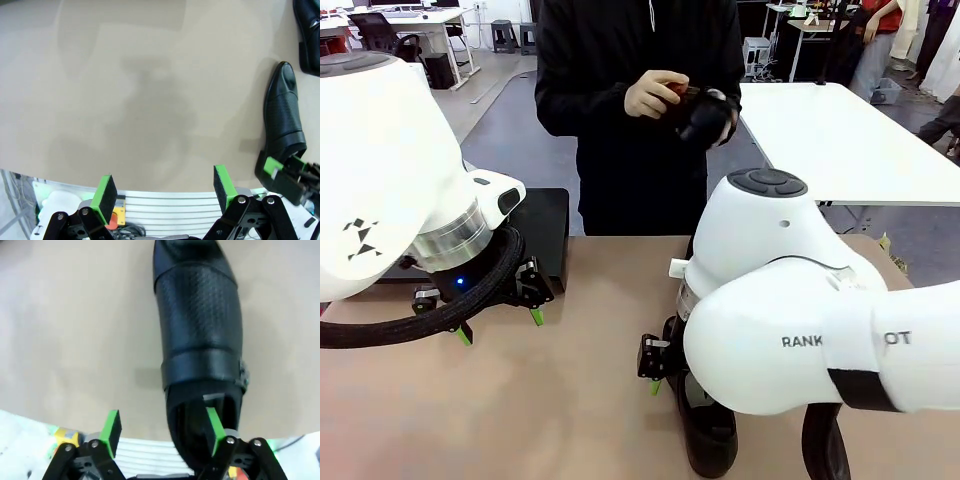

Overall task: Organize the shoes by placing them on the stand.
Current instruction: Pick up one Shoe and place it in the middle of the table.

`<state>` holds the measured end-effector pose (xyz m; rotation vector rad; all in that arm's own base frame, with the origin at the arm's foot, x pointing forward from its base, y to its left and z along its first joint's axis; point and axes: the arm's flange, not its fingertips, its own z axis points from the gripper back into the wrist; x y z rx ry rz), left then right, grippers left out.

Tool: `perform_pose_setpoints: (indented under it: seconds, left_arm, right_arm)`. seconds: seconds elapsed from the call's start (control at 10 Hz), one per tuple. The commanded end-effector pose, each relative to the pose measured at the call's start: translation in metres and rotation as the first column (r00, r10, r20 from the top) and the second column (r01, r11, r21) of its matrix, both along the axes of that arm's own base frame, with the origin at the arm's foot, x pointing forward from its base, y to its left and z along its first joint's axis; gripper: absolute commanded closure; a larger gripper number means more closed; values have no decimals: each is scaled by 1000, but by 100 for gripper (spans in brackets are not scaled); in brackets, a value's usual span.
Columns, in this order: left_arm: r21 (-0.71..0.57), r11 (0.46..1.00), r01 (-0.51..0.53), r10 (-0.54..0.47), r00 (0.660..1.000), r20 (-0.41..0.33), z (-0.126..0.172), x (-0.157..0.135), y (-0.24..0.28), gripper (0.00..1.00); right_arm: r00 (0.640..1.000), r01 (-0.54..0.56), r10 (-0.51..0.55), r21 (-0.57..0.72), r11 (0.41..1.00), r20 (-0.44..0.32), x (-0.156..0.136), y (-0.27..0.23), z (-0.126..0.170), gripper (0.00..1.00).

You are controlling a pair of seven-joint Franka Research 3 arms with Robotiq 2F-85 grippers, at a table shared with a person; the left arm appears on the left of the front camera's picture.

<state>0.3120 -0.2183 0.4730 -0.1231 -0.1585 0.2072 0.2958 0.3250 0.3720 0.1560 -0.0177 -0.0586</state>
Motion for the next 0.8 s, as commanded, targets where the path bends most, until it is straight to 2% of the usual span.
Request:
perform_pose_setpoints:
  seconds: [0.0, 0.1, 0.7]
  left_arm:
    - [11, 1000, 12, -12, 1000, -1, 2, 2, 2, 0]
    - [11, 1000, 12, -12, 1000, -1, 2, 2, 2, 0]
    - [11, 1000, 12, -12, 1000, -1, 2, 2, 2, 0]
  right_arm:
    - [996, -48, 53, 78, 996, -68, -22, -18, 25, 0]
    - [1000, 0, 0, 0, 1000, 0, 0, 0, 0, 0]
    - [1000, 0, 0, 0, 1000, 0, 0, 0, 0, 0]
